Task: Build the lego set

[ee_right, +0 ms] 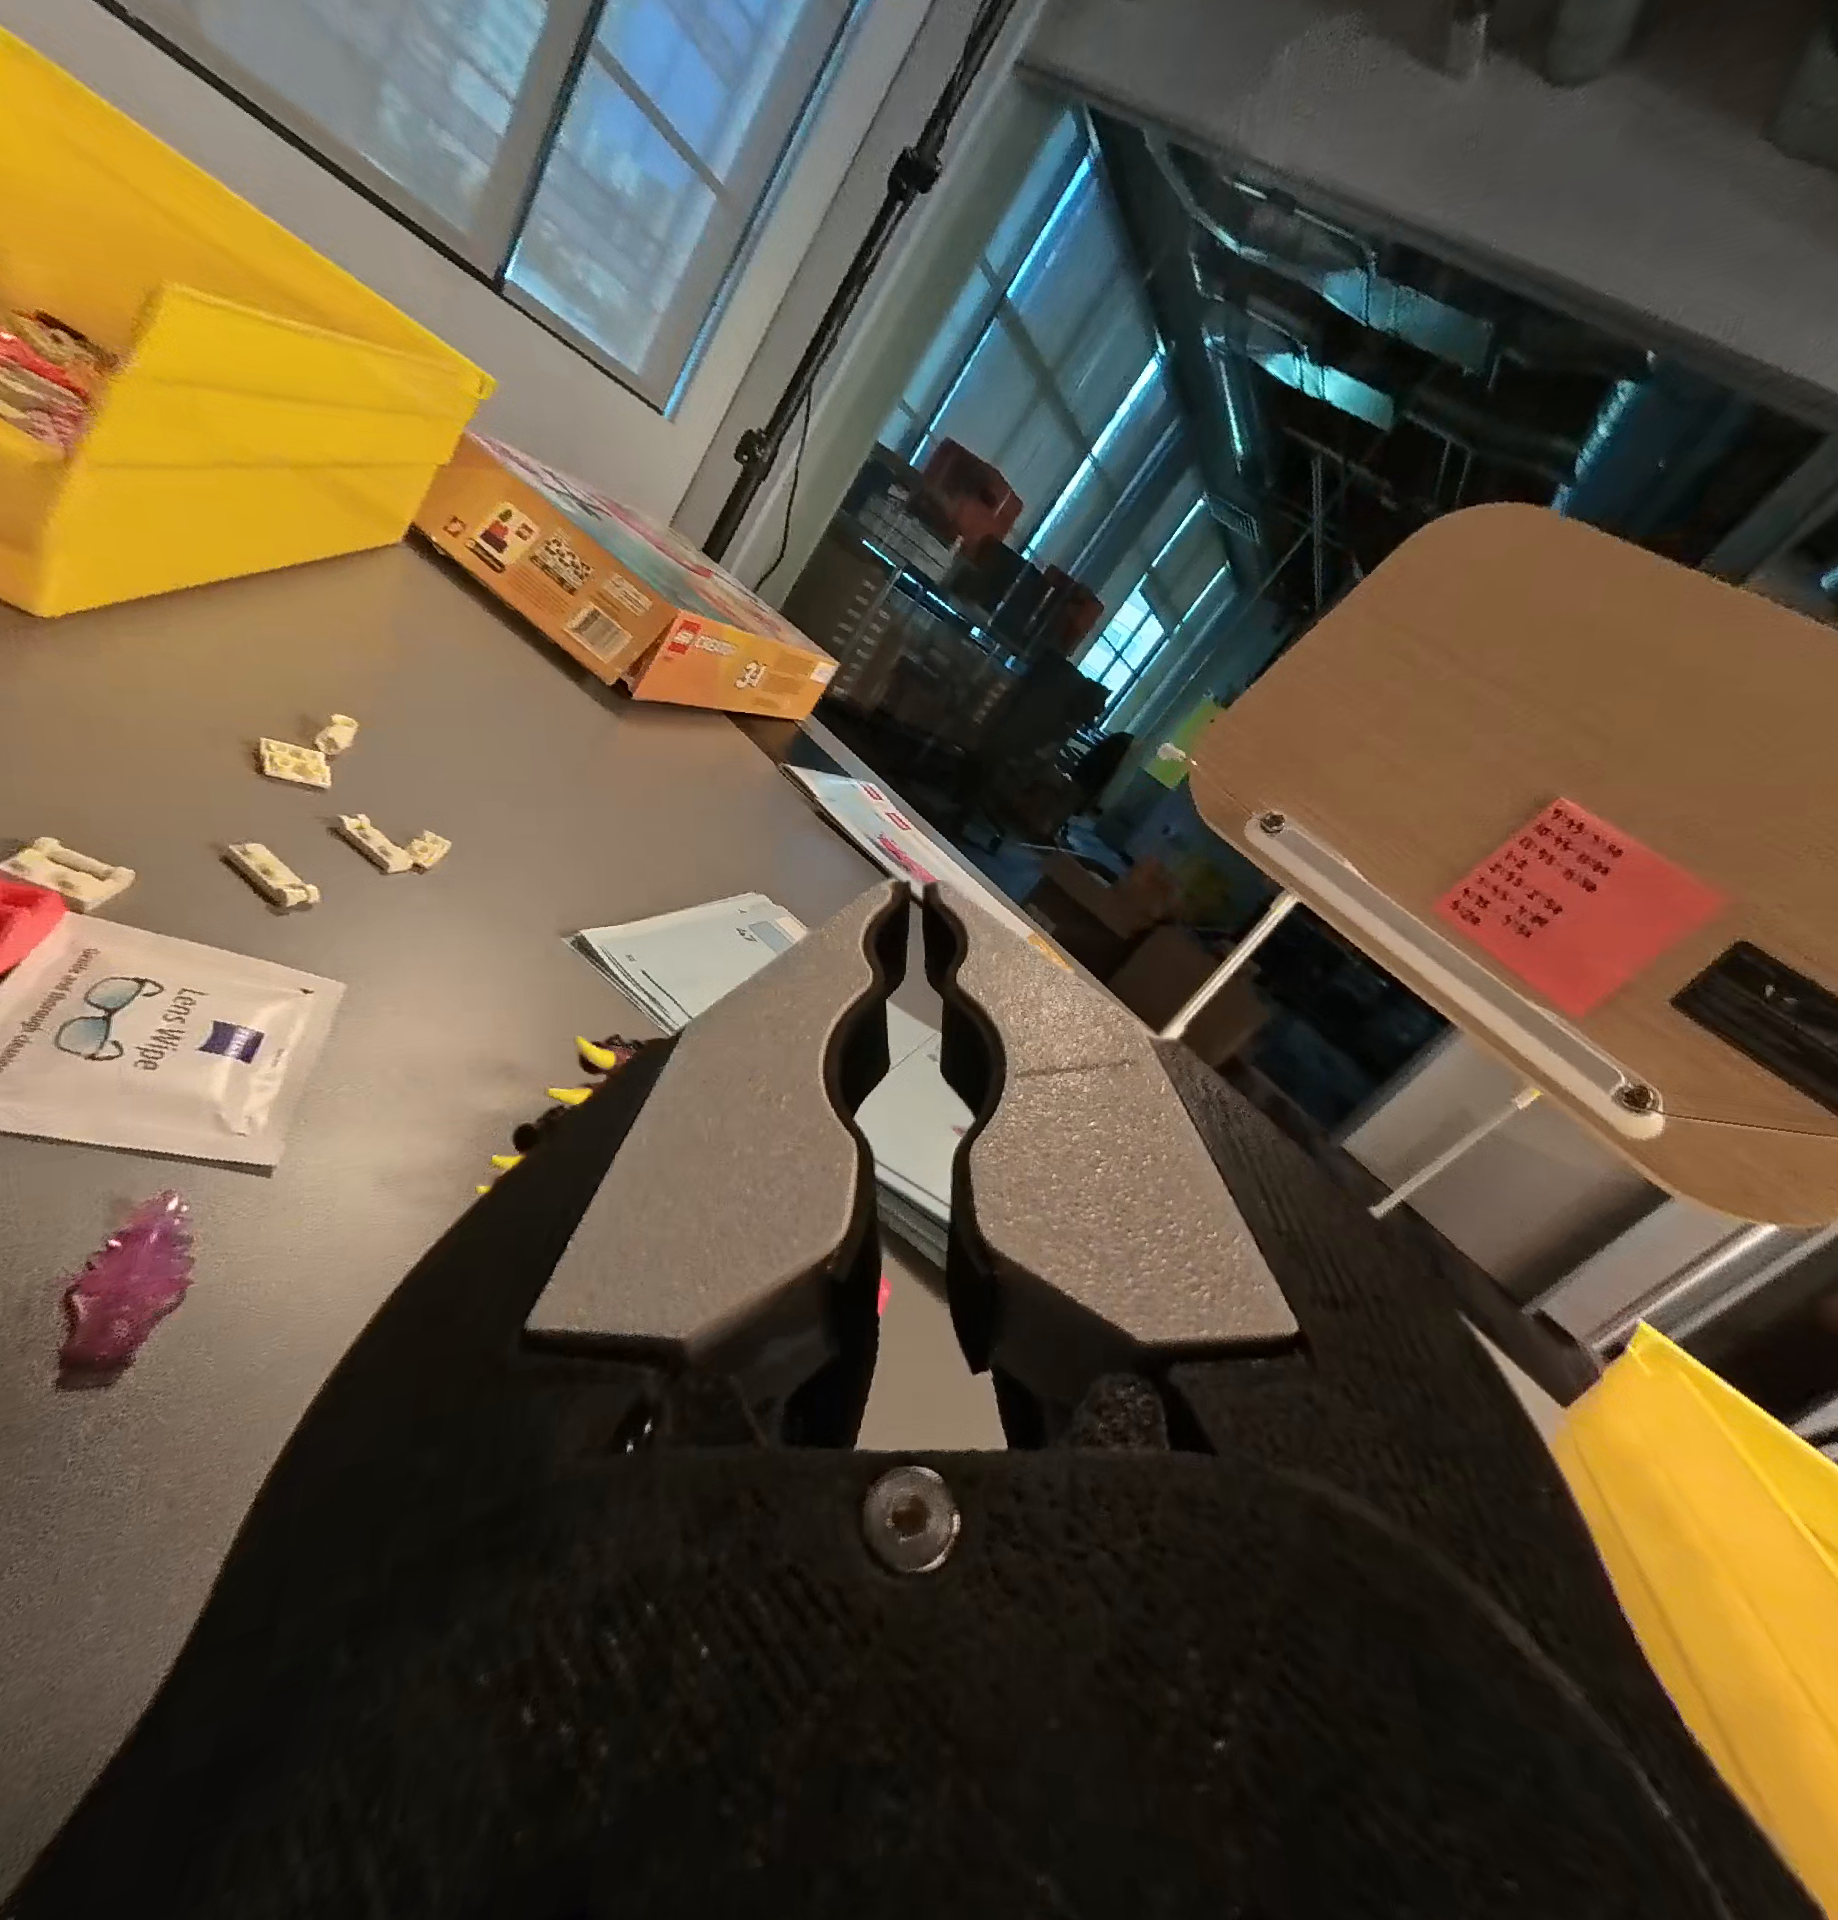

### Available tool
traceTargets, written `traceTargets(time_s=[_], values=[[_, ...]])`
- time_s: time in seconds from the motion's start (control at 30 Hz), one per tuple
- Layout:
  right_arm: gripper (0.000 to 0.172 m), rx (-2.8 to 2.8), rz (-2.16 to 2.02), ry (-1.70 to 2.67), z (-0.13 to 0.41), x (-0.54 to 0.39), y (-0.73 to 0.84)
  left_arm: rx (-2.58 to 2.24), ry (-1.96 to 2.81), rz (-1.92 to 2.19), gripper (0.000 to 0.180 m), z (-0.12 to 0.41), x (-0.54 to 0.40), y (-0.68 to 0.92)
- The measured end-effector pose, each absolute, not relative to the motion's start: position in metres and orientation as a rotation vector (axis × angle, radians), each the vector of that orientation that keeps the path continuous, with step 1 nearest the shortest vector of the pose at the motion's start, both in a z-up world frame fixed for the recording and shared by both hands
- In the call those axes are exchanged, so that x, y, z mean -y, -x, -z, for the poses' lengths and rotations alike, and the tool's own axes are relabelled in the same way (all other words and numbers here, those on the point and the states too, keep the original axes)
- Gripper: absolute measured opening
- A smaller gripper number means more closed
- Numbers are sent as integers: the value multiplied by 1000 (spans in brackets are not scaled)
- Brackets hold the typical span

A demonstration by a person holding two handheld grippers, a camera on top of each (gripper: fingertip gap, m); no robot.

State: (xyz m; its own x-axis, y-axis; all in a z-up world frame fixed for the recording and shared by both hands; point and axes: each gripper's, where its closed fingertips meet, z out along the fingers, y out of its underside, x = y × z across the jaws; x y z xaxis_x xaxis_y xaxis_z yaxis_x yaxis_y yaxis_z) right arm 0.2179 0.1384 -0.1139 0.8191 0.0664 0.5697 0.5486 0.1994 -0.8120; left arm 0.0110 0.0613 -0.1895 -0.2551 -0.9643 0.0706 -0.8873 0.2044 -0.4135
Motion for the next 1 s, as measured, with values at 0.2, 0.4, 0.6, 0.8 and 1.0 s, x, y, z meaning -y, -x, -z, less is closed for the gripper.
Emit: traceTargets(time_s=[0.2,0.4,0.6,0.8,1.0], values=[[0,491,385,1343,112,-137,-229,-2513,1987,270,9,231,-37,-9],[0,507,320,1363,113,-132,-225,-2484,2109,169,26,229,-38,-30],[2,633,162,1357,119,-125,-198,-2193,2133,409,62,221,-41,-38],[1,755,15,1366,124,-115,-167,-1712,2154,669,54,219,-43,-22],[1,937,-166,1368,135,-94,-128,-1584,2042,658,39,228,-38,-22]])
